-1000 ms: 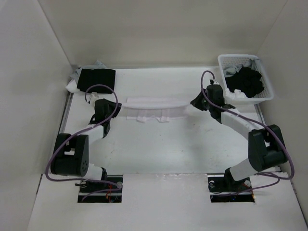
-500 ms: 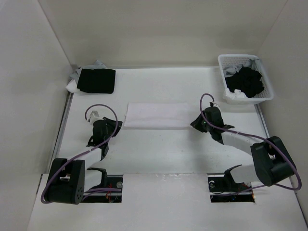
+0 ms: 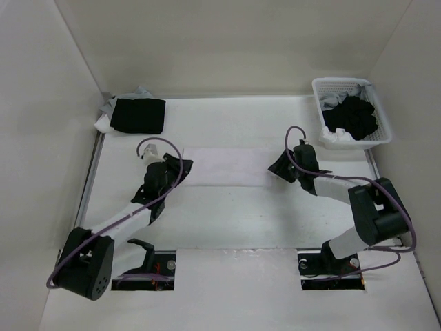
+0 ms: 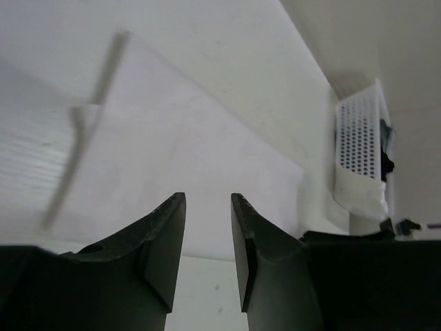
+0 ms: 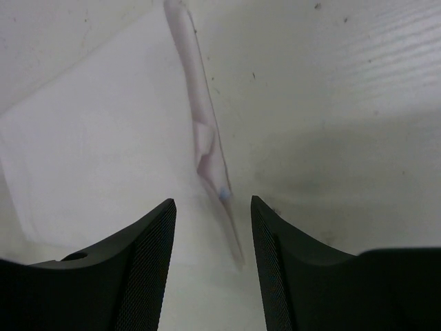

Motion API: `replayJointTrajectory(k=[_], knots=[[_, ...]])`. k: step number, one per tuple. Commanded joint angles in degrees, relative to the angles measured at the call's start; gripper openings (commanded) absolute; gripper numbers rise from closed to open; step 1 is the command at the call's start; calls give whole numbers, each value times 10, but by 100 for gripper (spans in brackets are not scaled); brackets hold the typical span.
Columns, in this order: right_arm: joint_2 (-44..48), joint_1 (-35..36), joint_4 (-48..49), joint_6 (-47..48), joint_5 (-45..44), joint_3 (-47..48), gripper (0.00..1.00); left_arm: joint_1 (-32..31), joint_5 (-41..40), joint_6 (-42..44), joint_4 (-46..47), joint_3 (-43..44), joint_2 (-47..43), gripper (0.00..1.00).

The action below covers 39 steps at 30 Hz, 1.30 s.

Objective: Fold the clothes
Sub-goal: Fold the tank top

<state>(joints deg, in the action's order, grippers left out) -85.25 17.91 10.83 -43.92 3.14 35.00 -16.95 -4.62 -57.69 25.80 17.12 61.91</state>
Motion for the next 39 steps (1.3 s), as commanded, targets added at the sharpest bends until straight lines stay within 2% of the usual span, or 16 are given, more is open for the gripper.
replayJointTrajectory(k=[1, 5, 12, 14, 17, 19, 21, 23, 27, 30, 34, 39], knots=[[-41, -16, 54, -1, 50, 28, 52, -58, -36, 19, 32, 62, 47, 30], [-81, -33, 84, -27, 86, 32, 50, -77, -15, 8, 81, 70, 86, 29], [-151, -42, 120, -77, 156, 53, 46, -67, -1, 1, 93, 60, 65, 29], [-169, -42, 152, -97, 147, 46, 40, -65, 2, 5, 93, 60, 53, 29], [-175, -44, 219, -134, 133, 20, 22, -59, 13, 5, 93, 58, 37, 29], [-154, -52, 258, -145, 128, -4, 13, -55, 21, 6, 93, 57, 26, 29], [-114, -57, 264, -145, 114, -26, 9, -54, 23, 6, 93, 55, 16, 29], [-60, -60, 240, -125, 101, -43, 9, -56, 23, 6, 93, 51, 8, 29], [48, -54, 109, -56, 74, -32, 7, -66, 23, 0, 93, 40, -3, 29], [96, 7, -15, -4, 15, 27, 8, -69, 23, -6, 93, 27, -17, 29], [71, 118, -136, 37, -62, 151, 8, -60, 26, -11, 82, 12, -56, 29], [-58, 210, -233, 51, -112, 339, 8, -33, 45, -17, 53, 5, -106, 29]])
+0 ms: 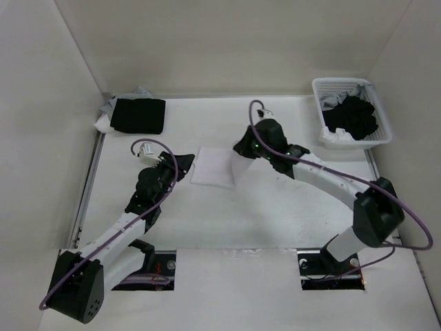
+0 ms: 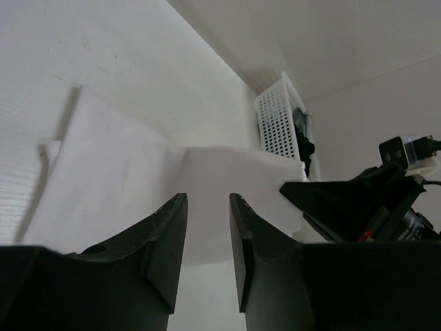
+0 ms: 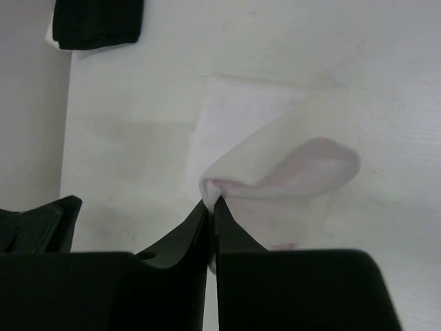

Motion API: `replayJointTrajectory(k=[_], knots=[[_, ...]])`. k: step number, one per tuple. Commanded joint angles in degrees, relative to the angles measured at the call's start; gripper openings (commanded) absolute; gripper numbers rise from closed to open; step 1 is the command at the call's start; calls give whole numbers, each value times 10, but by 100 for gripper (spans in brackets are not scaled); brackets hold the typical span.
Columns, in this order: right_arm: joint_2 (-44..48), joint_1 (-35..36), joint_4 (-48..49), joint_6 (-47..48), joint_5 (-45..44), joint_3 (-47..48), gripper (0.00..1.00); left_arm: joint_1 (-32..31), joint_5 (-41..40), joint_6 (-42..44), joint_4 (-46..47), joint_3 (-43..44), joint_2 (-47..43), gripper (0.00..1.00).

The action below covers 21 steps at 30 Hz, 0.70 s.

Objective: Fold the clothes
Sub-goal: Fold the tank top

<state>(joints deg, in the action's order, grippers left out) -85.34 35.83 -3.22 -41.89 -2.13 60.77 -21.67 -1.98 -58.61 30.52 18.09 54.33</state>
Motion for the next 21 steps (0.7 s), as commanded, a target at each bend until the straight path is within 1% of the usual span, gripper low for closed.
replayJointTrajectory(k=[1, 5, 6, 7, 9, 11, 12, 15, 17, 19, 21], knots=[[-86, 45, -107, 31, -68, 117, 8, 20, 24, -10, 0, -6, -38, 29], [-212, 80, -173, 27, -81, 264, 10, 43, 43, -17, -9, -16, -65, 29], [-235, 84, -183, 24, -86, 288, 12, 50, 50, -19, -12, -18, -69, 29], [-269, 92, -194, 16, -90, 321, 17, 58, 58, -21, -13, -21, -74, 29], [-310, 99, -203, 8, -93, 359, 20, 73, 74, -26, -14, -28, -81, 29], [-343, 111, -207, -6, -86, 390, 26, 95, 90, -37, -19, -38, -95, 30], [-352, 118, -203, -11, -78, 401, 26, 105, 96, -40, -20, -43, -103, 30], [-363, 135, -194, -20, -46, 428, 30, 134, 107, -44, -28, -49, -117, 30], [-343, 139, -177, -20, -31, 422, 33, 136, 109, -42, -29, -46, -113, 30], [-300, 139, -148, -17, -39, 379, 35, 128, 102, -35, -24, -40, -97, 30], [-251, 137, -111, -10, -54, 315, 40, 113, 95, -25, -16, -32, -68, 30]])
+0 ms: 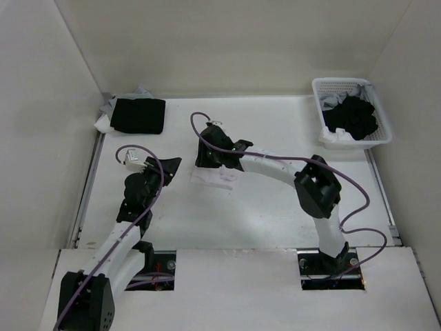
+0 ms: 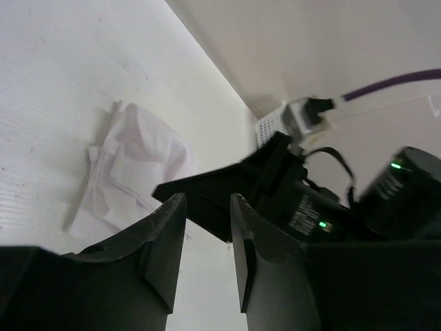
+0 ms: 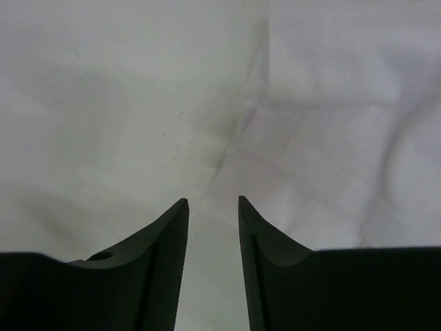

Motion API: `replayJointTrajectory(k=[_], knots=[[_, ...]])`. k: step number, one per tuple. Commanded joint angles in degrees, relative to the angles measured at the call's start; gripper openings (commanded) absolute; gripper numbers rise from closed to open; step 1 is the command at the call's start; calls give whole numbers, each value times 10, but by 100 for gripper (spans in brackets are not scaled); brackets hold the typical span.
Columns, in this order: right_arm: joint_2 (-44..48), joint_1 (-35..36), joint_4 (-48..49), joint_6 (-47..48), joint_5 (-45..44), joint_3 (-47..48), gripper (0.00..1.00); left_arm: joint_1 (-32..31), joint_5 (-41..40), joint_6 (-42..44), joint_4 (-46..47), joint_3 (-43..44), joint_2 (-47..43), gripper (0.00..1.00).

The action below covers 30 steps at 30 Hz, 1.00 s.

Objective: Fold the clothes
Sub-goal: Fold the tank top

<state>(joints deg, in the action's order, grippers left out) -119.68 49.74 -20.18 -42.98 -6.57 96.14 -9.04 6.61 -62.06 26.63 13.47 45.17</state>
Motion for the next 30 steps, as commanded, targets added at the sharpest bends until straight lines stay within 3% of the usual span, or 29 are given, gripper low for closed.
replayJointTrajectory(k=[1, 5, 7, 9, 15, 19, 24, 27, 30], knots=[[111, -6, 74, 4, -13, -68, 40, -23, 2, 15, 25, 19, 42, 31], [121, -49, 93, 32, -4, -114, 11, -76, -25, 38, 39, 44, 124, 33], [106, -72, 98, 54, -3, -112, 5, -112, -39, 54, 53, 64, 168, 34], [97, -91, 100, 74, -3, -109, 8, -138, -58, 78, 38, 83, 199, 34], [81, -128, 108, 105, 16, -106, 39, -148, -168, 93, -25, 55, 198, 41], [39, -141, 84, 120, 61, -53, 45, -153, -187, 100, -11, 60, 251, 43], [-19, -138, 45, 149, 76, 13, 50, -148, -141, 106, 61, 89, 355, 43], [-35, -141, 43, 150, 76, 27, 51, -142, -130, 101, 72, 99, 391, 33], [-50, -144, 38, 149, 77, 41, 44, -135, -135, 92, 66, 91, 396, 17]])
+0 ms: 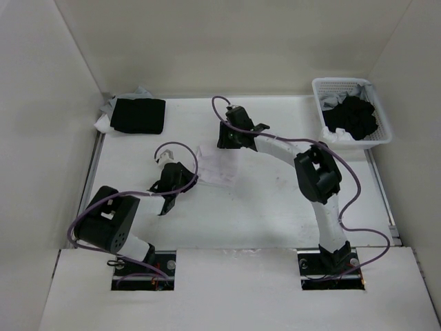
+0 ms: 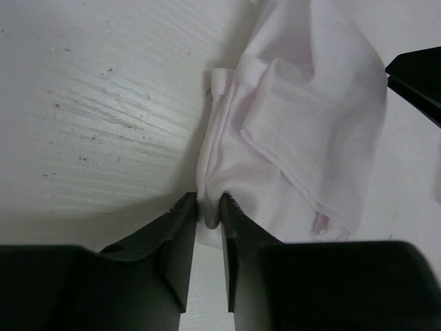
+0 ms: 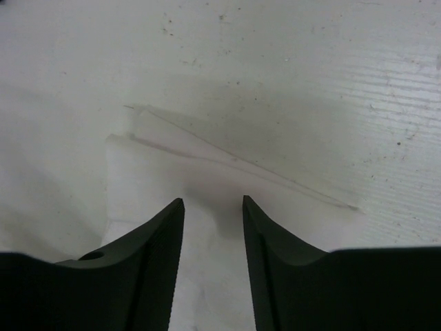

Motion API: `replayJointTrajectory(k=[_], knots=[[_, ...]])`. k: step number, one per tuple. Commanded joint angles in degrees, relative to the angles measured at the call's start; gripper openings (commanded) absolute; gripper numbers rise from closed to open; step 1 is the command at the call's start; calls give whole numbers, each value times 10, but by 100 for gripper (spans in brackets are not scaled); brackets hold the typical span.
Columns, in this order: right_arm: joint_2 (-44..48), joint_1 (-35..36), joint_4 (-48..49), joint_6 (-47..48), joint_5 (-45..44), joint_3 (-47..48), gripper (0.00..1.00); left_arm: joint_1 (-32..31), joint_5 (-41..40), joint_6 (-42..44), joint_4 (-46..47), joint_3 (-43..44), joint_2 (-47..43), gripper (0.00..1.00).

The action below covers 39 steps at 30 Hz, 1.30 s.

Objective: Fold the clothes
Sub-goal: Fold the tank top

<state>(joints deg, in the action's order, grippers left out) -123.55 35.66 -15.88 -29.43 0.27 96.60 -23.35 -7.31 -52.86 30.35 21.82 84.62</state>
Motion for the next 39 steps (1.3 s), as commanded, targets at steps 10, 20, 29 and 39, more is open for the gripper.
replayJointTrajectory(k=[10, 20, 29, 39], knots=[[-55, -22, -39, -4, -3, 82, 6, 48, 12, -35, 41, -74, -40, 16], [21, -22, 39, -7, -1, 12, 51, 48, 19, -34, -30, -110, -256, 38], [148, -1, 106, -19, -11, -145, 38, -16, -28, 22, -50, 65, -157, 34], [154, 26, 193, -91, 1, -295, 9, 1, 50, -27, 120, 206, 158, 35]])
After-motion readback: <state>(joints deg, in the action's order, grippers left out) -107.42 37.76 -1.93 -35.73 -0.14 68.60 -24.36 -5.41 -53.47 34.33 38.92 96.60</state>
